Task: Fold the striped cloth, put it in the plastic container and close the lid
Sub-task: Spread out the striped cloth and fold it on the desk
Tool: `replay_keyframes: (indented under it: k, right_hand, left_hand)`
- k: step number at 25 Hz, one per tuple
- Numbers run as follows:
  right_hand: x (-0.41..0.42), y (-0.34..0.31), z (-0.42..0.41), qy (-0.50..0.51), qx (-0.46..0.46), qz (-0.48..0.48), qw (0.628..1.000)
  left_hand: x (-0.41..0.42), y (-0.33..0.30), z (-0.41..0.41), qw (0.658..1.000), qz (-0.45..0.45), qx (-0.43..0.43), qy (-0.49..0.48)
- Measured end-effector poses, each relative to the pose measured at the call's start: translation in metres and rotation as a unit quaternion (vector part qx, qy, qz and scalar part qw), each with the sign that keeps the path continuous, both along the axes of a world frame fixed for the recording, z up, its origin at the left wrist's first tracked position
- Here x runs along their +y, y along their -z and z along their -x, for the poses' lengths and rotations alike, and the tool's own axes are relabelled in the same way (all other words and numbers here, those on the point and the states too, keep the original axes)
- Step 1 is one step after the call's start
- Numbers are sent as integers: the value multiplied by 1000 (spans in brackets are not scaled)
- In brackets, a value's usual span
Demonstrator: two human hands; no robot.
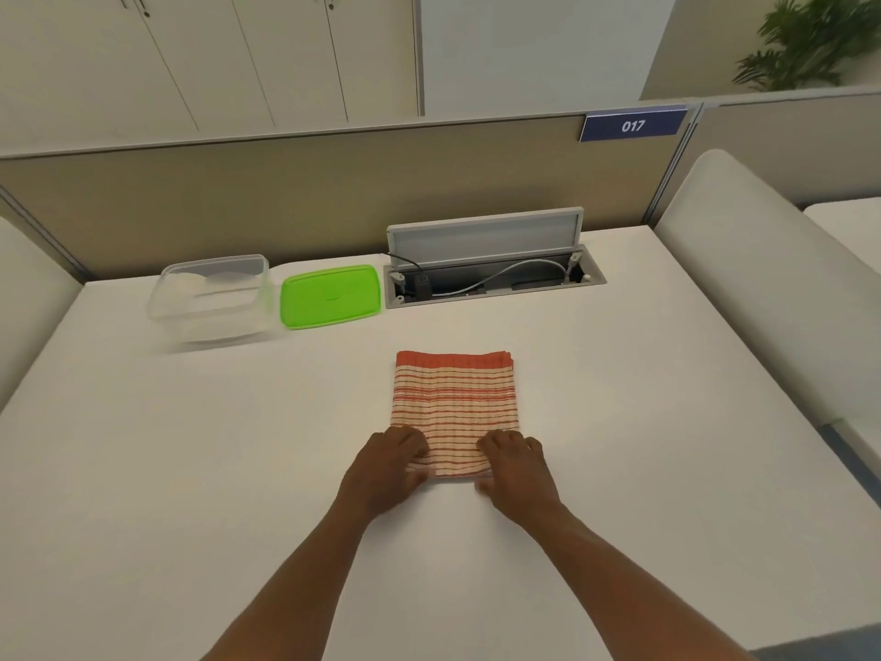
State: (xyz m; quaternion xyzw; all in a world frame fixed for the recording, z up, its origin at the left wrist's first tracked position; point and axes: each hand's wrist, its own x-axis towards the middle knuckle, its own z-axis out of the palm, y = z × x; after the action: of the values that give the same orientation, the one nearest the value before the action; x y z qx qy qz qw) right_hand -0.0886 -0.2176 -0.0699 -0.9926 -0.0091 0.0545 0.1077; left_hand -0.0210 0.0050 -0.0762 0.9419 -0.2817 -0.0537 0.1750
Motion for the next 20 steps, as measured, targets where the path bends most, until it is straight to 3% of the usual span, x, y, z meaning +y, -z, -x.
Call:
replay_keyframes:
  k: [4, 11, 14, 20]
  right_hand:
    - [-1, -1, 0, -18, -9, 18, 1000]
    - [-6, 1, 8, -22, -29, -5, 999]
    - [-10, 2, 10, -24, -18, 0, 1000]
    - [-14, 1, 12, -15, -43, 4, 999]
  left_hand:
    - [16, 9, 10, 999, -17, 6, 34]
    - [16, 14, 15, 998, -66, 13, -7]
    - [12, 9, 13, 995, -52, 55, -59]
    - [8, -3, 1, 994, -25, 82, -67]
